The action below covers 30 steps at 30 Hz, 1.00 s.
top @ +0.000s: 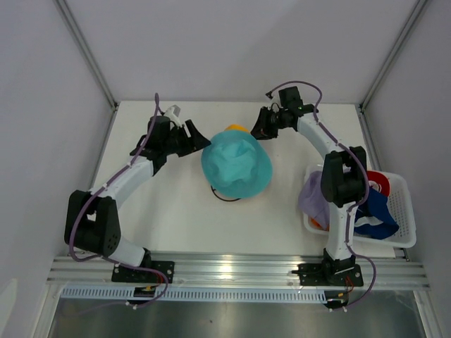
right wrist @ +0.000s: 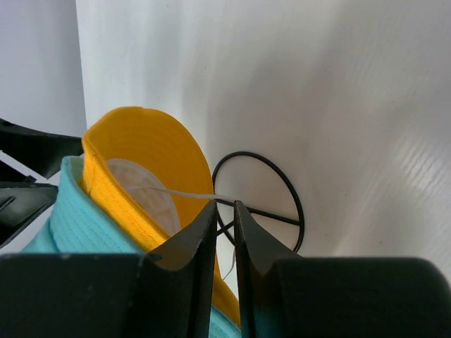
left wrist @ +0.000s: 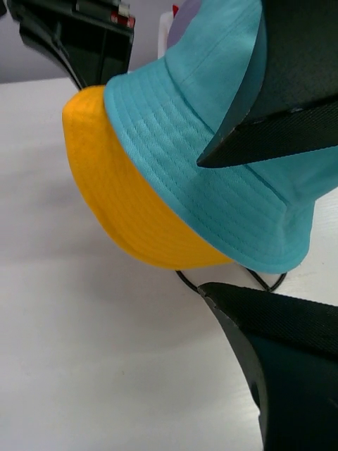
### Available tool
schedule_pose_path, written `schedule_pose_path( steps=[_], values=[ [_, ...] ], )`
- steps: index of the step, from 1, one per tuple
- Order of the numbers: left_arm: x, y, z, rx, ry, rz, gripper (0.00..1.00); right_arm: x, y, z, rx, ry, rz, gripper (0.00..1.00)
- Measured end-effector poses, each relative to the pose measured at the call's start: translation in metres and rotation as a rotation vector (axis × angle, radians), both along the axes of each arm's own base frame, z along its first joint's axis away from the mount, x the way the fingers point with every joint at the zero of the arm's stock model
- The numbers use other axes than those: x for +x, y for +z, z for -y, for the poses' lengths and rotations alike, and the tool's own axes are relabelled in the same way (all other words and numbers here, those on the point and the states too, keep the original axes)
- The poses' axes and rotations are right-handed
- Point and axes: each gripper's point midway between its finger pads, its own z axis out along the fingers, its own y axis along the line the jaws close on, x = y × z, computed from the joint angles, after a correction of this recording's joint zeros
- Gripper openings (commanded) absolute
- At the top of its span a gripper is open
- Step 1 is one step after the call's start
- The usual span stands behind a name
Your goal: Stack the hats
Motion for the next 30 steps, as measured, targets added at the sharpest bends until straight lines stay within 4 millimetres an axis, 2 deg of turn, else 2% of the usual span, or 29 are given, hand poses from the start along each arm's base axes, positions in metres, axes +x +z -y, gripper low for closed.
schedule_pose_path(
  steps=[2, 4, 7, 14, 19, 24, 27, 30],
  values=[
    [0.003, 0.004, 0.007, -0.032, -0.031, 0.021, 0.66, -0.003, -0.005, -0.002, -0.006, 0.009, -0.016, 0.19],
    [0.004, 0.008, 0.014, -0.066, -0.062, 0.042, 0.58, -0.006, -0.009, -0.004, -0.011, 0.013, -0.033, 0.19],
    [0.005, 0.006, 0.023, -0.107, -0.104, 0.054, 0.56, -0.007, -0.012, -0.003, -0.015, 0.013, -0.043, 0.19],
    [0.0, -0.02, 0.028, -0.151, -0.124, 0.02, 0.59, -0.007, -0.013, -0.003, -0.016, 0.011, -0.047, 0.19],
    [-0.001, -0.033, 0.03, -0.166, -0.127, -0.011, 0.52, -0.007, -0.013, -0.003, -0.017, 0.011, -0.049, 0.22],
    [-0.004, -0.038, 0.03, -0.161, -0.122, -0.033, 0.5, -0.005, -0.013, 0.004, -0.054, -0.003, -0.048, 0.43],
    [-0.01, -0.047, 0.029, -0.119, -0.105, -0.061, 0.5, 0.002, -0.006, 0.019, -0.099, -0.024, -0.023, 0.56],
    [-0.022, -0.054, 0.028, -0.044, -0.089, -0.081, 0.5, 0.02, 0.012, 0.048, -0.126, -0.075, 0.03, 0.65]
  ],
)
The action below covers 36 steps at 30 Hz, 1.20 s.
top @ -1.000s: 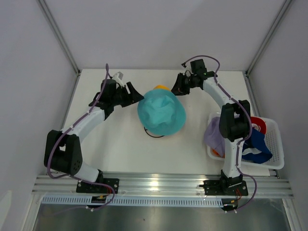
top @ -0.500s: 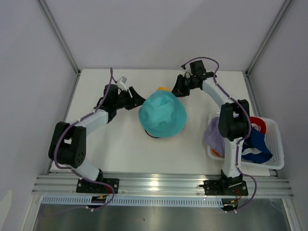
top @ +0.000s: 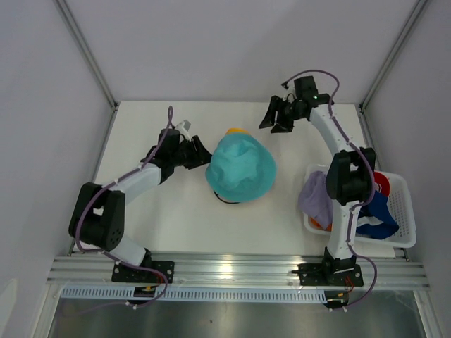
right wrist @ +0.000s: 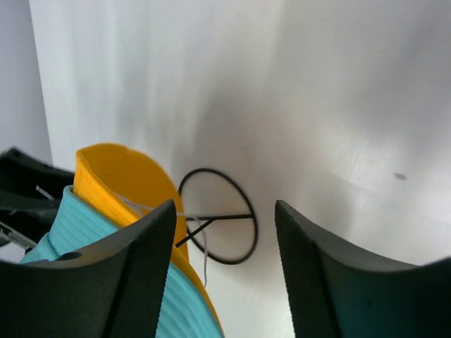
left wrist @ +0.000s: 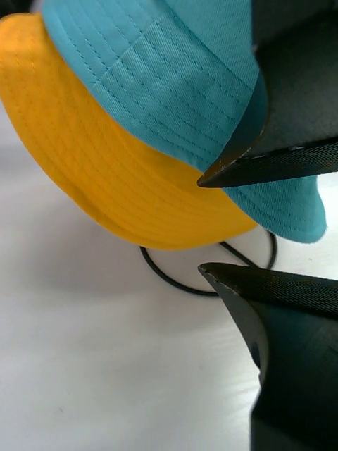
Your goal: Stack the hats
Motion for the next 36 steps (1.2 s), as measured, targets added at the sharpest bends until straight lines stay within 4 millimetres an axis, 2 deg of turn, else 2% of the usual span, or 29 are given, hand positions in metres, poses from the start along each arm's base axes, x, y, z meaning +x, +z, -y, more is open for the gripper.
schedule_pose_path(
  steps=[4, 5, 7, 9, 12, 14, 15, 17, 21, 23, 25, 28, 31, 34, 36],
  values=[
    [-0.013, -0.001, -0.007, 0.105, 0.029, -0.009, 0.49, 0.015, 0.034, 0.067, -0.038, -0.129, 0.075, 0.77],
    [-0.015, -0.003, -0.01, 0.132, 0.04, -0.016, 0.48, 0.016, 0.047, 0.087, -0.057, -0.17, 0.103, 0.82],
    [-0.019, -0.009, -0.017, 0.178, 0.066, -0.039, 0.47, 0.009, 0.08, 0.121, -0.109, -0.248, 0.175, 0.86],
    [-0.025, -0.016, -0.027, 0.229, 0.097, -0.072, 0.47, -0.005, 0.113, 0.14, -0.161, -0.296, 0.25, 0.89],
    [-0.036, -0.021, -0.039, 0.289, 0.132, -0.099, 0.47, -0.048, 0.164, 0.151, -0.222, -0.344, 0.372, 0.92],
    [-0.047, -0.02, -0.047, 0.317, 0.15, -0.103, 0.48, -0.083, 0.183, 0.159, -0.254, -0.382, 0.425, 0.94],
    [-0.053, -0.019, -0.052, 0.333, 0.162, -0.104, 0.49, -0.1, 0.186, 0.166, -0.271, -0.409, 0.432, 0.95],
    [-0.066, -0.013, -0.064, 0.359, 0.191, -0.099, 0.54, -0.128, 0.185, 0.186, -0.305, -0.483, 0.432, 0.97],
    [-0.082, 0.018, -0.086, 0.382, 0.258, -0.028, 0.64, -0.183, 0.161, 0.229, -0.364, -0.664, 0.345, 0.97],
    [-0.091, 0.047, -0.096, 0.366, 0.287, 0.052, 0.68, -0.204, 0.148, 0.236, -0.368, -0.714, 0.304, 0.95],
    [-0.098, 0.074, -0.102, 0.346, 0.305, 0.122, 0.71, -0.219, 0.13, 0.235, -0.356, -0.731, 0.266, 0.9],
    [-0.106, 0.124, -0.108, 0.299, 0.322, 0.253, 0.77, -0.232, 0.092, 0.227, -0.331, -0.722, 0.167, 0.82],
    [-0.114, 0.157, -0.112, 0.268, 0.329, 0.341, 0.79, -0.234, 0.057, 0.22, -0.303, -0.709, 0.071, 0.77],
    [-0.124, 0.171, -0.117, 0.265, 0.331, 0.386, 0.82, -0.233, 0.031, 0.218, -0.294, -0.703, 0.003, 0.75],
    [-0.129, 0.172, -0.121, 0.271, 0.336, 0.389, 0.83, -0.231, 0.027, 0.218, -0.292, -0.706, -0.001, 0.74]
  ],
)
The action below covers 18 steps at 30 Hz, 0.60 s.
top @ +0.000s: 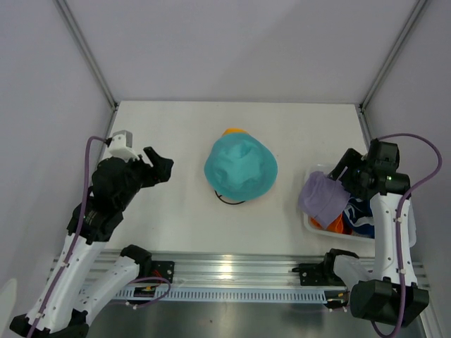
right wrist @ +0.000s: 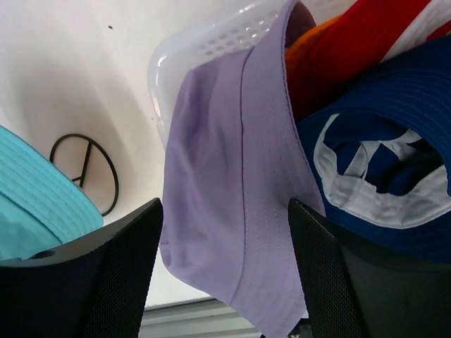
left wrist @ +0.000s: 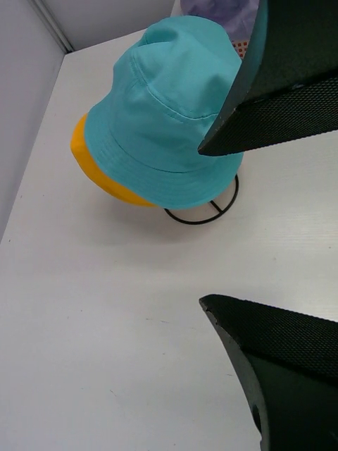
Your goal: Stack the hats
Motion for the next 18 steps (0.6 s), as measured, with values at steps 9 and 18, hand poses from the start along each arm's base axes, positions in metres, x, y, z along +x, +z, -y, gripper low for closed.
schedule_pose_path(
  steps=[9, 18],
  values=[
    [-0.007, -0.003, -0.003, 0.009, 0.0, -0.005, 0.85, 0.003, 0.008, 0.012, -0.061, -0.016, -0.006, 0.77],
    [0.001, -0.021, 0.005, 0.024, -0.028, -0.068, 0.85, 0.002, 0.022, 0.027, -0.151, -0.042, 0.038, 0.71]
  ],
)
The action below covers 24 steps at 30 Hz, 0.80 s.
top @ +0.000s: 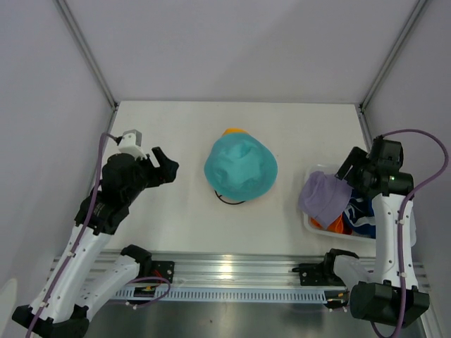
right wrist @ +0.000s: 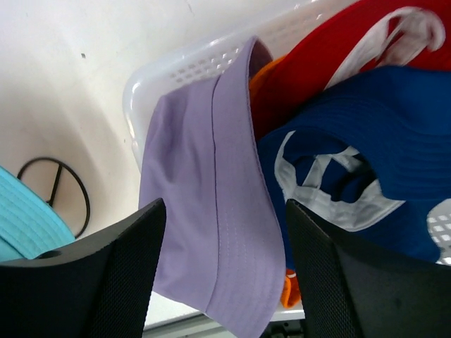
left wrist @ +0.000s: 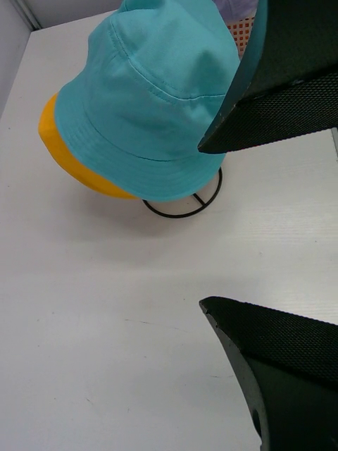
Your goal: Stack the hats
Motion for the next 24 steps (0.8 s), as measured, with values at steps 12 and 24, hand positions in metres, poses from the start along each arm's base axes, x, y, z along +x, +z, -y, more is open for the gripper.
schedule_pose_path(
  steps=[12, 24],
  values=[
    [0.002, -0.004, 0.001, 0.006, -0.002, -0.015, 0.86, 0.003, -0.044, -0.009, 0.058, 0.047, -0.111, 0.01],
    [0.007, -0.009, 0.007, 0.006, -0.021, -0.037, 0.86, 0.034, 0.075, -0.053, 0.177, 0.243, 0.217, 0.0]
  ],
)
